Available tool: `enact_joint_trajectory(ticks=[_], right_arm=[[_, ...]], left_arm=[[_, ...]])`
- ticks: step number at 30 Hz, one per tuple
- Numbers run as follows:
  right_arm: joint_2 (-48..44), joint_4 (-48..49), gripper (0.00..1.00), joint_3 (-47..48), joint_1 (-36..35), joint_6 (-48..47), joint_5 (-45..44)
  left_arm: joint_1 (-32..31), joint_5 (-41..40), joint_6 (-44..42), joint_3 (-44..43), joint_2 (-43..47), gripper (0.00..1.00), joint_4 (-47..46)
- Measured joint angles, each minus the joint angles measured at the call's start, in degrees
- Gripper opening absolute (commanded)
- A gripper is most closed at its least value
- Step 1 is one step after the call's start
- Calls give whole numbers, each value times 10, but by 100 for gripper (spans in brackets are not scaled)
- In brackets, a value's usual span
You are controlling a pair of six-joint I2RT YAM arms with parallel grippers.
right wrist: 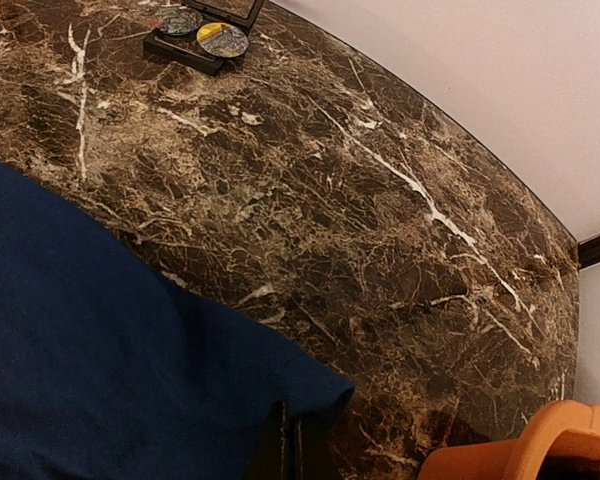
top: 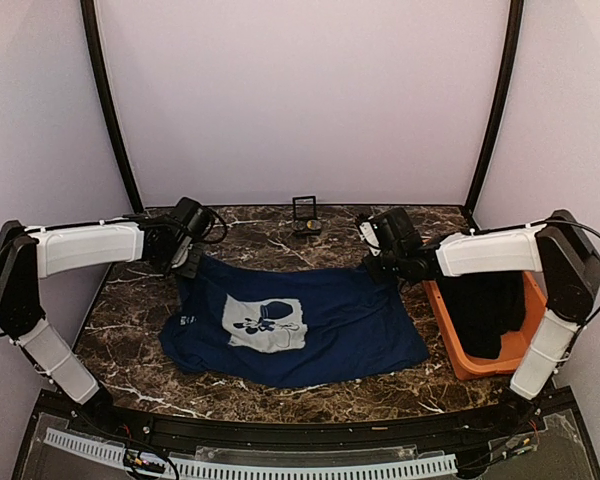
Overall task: Pin the brooch onto the clothing
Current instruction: Flatten out the crumpled clothing at the center of the board.
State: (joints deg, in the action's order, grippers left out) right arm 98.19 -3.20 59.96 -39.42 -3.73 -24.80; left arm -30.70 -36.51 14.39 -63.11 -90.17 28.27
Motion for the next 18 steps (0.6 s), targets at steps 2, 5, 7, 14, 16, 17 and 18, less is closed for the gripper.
enact_joint_trajectory(ticks=[2, 5, 7, 14, 16, 17, 18], right_arm=[[15, 3, 0, 12, 2, 0, -2], [23, 6, 1, 22, 8, 0, -2], [26, 6, 1, 32, 13, -1, -1], [63, 11, 2, 92, 26, -2, -1], [76, 12, 2, 105, 28, -2, -1], [82, 12, 3, 108, 28, -1, -1], [88, 11, 5, 113, 28, 0, -2]], left_arm=[[6, 1, 0, -3, -18, 1, 1], [25, 5, -2, -10, -37, 1, 3], [41, 9, -5, -20, -43, 1, 8], [97, 15, -37, -96, -56, 1, 14], [104, 14, -48, -114, -70, 1, 10], [107, 13, -54, -122, -80, 1, 9], [108, 14, -58, -130, -92, 1, 10]])
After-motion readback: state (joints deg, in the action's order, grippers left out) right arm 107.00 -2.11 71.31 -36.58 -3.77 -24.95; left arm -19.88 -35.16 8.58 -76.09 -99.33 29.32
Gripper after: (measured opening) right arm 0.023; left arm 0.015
